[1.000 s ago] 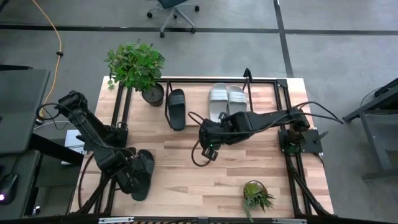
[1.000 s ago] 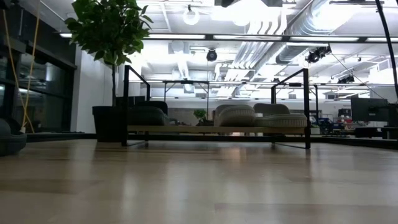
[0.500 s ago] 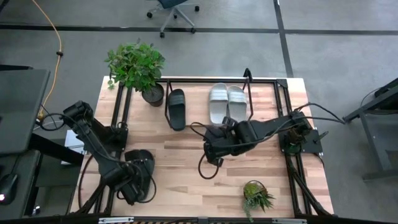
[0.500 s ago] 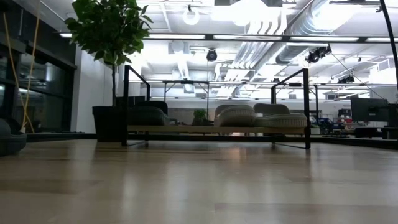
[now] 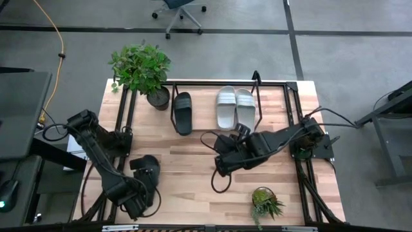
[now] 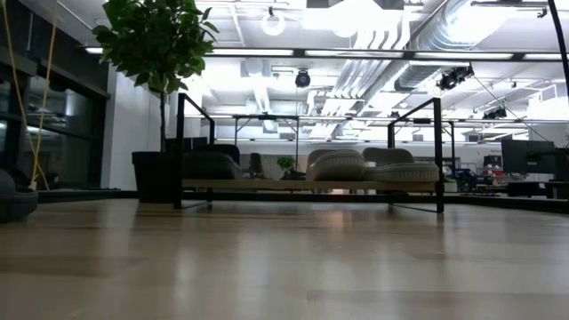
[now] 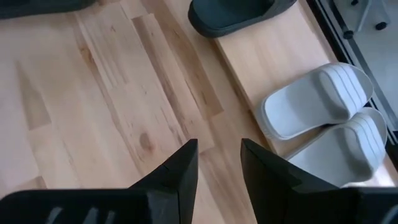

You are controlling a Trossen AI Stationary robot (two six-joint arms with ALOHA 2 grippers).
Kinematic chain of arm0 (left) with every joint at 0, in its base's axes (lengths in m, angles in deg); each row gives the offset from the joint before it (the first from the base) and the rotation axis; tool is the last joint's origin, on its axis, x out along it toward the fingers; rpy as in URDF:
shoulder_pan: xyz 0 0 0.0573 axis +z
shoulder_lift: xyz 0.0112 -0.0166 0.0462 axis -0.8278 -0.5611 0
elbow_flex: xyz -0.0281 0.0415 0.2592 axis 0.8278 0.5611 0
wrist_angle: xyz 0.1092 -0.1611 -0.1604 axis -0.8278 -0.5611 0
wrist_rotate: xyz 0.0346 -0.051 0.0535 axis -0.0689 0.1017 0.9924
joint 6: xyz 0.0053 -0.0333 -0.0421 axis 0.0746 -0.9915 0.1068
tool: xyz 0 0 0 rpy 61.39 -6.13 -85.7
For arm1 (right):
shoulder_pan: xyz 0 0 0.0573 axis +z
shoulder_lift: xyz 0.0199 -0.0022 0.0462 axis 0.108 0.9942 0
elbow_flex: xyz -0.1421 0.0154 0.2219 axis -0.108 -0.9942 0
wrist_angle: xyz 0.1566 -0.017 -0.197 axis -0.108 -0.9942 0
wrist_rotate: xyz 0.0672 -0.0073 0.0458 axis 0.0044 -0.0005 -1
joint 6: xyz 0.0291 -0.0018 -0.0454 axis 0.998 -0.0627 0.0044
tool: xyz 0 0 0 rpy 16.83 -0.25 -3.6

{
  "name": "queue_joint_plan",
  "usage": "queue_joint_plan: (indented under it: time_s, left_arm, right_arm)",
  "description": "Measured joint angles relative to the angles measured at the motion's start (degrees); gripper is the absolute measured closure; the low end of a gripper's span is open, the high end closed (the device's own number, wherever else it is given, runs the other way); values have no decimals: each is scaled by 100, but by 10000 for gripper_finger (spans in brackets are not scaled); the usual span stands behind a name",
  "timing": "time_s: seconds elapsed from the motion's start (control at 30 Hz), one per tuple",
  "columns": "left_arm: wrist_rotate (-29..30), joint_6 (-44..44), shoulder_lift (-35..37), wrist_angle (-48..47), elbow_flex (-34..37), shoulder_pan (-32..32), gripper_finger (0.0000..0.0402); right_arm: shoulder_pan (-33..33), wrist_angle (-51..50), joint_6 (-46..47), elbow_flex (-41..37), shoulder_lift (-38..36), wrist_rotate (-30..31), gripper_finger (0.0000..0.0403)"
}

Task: Pick and place slides into the shelf
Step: Put the black slipper on the shelf

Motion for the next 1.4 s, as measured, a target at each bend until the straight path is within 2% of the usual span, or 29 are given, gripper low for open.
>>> queue_joint_plan:
  time_s: [0.23, 0.5, 0.8, 1.13, 1.4]
  left_arm:
    - [-80, -2, 0, 110, 17, -193, 285]
    - [-641, -319, 0, 237, 19, -178, 285]
    - [-564, -732, -48, -268, 26, -228, 285]
    - [288, -554, -192, -312, 26, -718, 285]
    - [343, -520, -208, -273, 26, -740, 285]
  right_arm:
    - [98, -2, 182, 0, 0, 138, 289]
    - [96, -2, 180, 0, 0, 227, 289]
    - [96, 4, 180, 0, 0, 293, 289]
    - [94, 35, 180, 0, 0, 406, 289]
    - [92, 70, 180, 0, 0, 563, 289]
